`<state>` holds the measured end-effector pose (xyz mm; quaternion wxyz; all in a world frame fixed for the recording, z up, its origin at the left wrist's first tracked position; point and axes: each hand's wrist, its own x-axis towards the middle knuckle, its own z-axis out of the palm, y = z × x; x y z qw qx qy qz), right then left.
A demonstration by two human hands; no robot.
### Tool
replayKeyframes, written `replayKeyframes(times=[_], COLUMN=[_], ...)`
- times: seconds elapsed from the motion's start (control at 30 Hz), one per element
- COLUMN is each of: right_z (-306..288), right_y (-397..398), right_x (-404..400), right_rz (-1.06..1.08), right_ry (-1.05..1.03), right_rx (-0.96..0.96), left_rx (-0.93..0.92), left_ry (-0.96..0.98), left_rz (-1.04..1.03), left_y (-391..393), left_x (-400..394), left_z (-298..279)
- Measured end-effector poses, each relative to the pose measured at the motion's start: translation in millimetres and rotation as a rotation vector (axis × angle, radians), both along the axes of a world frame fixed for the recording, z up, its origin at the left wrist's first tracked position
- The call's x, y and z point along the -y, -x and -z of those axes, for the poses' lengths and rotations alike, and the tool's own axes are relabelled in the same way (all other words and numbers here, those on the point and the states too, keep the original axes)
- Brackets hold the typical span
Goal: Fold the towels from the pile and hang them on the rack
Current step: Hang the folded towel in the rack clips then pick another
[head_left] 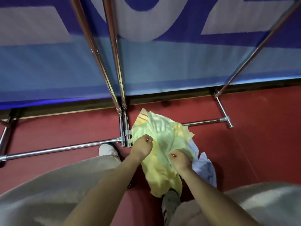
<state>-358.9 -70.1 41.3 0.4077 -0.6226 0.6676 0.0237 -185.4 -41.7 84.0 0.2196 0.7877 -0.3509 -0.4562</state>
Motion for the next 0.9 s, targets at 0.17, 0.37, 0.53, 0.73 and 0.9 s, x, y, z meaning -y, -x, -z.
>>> replayKeyframes(times=[0.17,0.37,0.53,0.73,0.9], right_z=[60.0,87.3,52.2,-49.6,-139.5], right_y=[-24.9,-33.8,-44.4,-47.3,-33.4], right_x=[2.4,0.8,3.7,32.5,29.2], right_rz=[-0.025,-0.138,0.134,-0.028,-0.283], right_ry=[-0.04,0.001,0.077,0.101,0.211], right_rx=[-0.035,-0.068,0.184,0.444,0.474], left_rx=[0.034,0.074,0.065,0.049,0.084], left_ry=[-0.077,-0.063,0.003,0.168,0.347], left_rz=[0.079,0.186,0.19,0.209,0.23], left_y=[-7.2,-6.9,-2.7,1.2,7.2], left_x=[4.1,7.3,9.4,15.8,-7.6], left_z=[59.7,88.1,69.6,-0.3,-72.9])
